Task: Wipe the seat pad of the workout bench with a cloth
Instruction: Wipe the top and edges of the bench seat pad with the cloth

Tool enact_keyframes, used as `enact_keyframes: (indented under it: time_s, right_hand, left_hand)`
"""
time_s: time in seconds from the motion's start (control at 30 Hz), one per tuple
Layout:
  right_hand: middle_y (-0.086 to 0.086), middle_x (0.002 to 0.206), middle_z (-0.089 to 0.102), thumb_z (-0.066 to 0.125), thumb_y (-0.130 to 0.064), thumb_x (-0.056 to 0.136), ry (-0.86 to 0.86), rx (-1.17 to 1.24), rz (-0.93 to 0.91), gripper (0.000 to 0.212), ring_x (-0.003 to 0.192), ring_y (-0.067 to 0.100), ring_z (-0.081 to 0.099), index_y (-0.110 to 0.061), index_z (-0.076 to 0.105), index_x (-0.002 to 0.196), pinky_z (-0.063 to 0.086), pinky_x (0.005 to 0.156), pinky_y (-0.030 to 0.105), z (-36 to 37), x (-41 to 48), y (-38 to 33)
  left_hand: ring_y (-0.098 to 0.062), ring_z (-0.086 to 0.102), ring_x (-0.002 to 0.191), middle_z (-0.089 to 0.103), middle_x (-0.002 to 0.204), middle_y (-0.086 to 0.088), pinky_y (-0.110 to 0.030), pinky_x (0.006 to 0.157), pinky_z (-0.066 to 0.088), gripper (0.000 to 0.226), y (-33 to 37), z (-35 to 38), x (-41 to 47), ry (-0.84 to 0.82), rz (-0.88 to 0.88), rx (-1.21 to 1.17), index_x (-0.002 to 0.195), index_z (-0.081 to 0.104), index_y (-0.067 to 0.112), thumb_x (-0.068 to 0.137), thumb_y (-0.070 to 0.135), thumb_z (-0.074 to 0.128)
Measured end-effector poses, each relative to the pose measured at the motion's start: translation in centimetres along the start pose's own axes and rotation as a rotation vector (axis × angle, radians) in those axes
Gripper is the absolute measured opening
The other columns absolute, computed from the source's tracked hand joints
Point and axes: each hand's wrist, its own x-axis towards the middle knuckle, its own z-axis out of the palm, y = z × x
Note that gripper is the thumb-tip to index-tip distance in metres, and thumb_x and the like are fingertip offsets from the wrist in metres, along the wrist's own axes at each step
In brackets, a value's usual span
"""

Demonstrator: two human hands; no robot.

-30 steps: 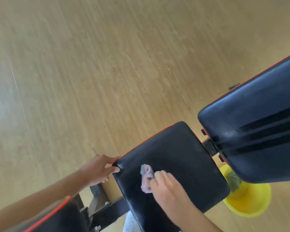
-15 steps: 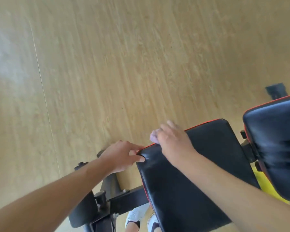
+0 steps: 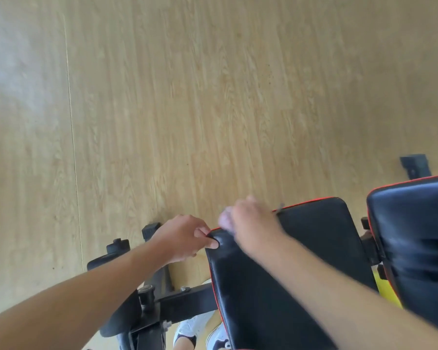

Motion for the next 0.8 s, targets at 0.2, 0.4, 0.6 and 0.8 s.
enact_keyframes:
  time_s: [0.2, 0.4, 0.6, 0.8]
  right_hand:
    - [0.000, 0.088, 0.063, 0.058, -0.009, 0.088, -0.025, -0.202, 0.412, 0.020, 0.105, 0.027, 0.045, -0.027, 0.059, 0.079, 0.037, 0.085, 0.035, -4.0, 0.3, 6.2]
    - [0.008, 0.104, 0.064, 0.063, -0.025, 0.096, -0.082, 0.069, 0.014, 0.014, 0.103, 0.029, 0.052, -0.012, 0.069, 0.100, 0.041, 0.088, 0.038, 0.8, 0.8, -4.8]
    - [0.003, 0.092, 0.060, 0.056, -0.011, 0.094, 0.117, -0.026, 0.435, 0.016, 0.111, 0.030, 0.044, -0.022, 0.068, 0.092, 0.037, 0.088, 0.038, -4.1, -1.3, 11.0]
    - [0.005, 0.084, 0.043, 0.052, -0.002, 0.092, 0.223, 0.259, 0.759, 0.042, 0.079, 0.031, 0.041, -0.019, 0.035, 0.057, 0.034, 0.060, 0.028, -3.3, -6.9, 17.4]
  left_hand:
    - [-0.013, 0.077, 0.072, 0.073, 0.101, 0.014, -0.036, 0.061, 0.066, 0.038, 0.6, -0.4, -0.7, -0.015, -0.011, -0.112, 0.110, 0.070, 0.029, 0.078, 0.047, 0.081]
    - [-0.014, 0.078, 0.070, 0.074, 0.103, 0.013, -0.045, 0.064, 0.065, 0.023, 0.5, 0.0, 0.2, -0.006, -0.026, -0.134, 0.108, 0.071, 0.026, 0.086, 0.021, 0.076]
    - [-0.018, 0.079, 0.068, 0.079, 0.092, 0.004, -0.032, 0.054, 0.059, 0.032, 1.1, -0.2, 0.3, -0.038, -0.058, -0.171, 0.107, 0.073, 0.027, 0.078, 0.029, 0.086]
    - [-0.018, 0.079, 0.068, 0.078, 0.100, 0.005, -0.044, 0.063, 0.064, 0.032, 1.0, -0.1, 0.1, -0.041, -0.054, -0.169, 0.109, 0.068, 0.029, 0.081, 0.029, 0.084]
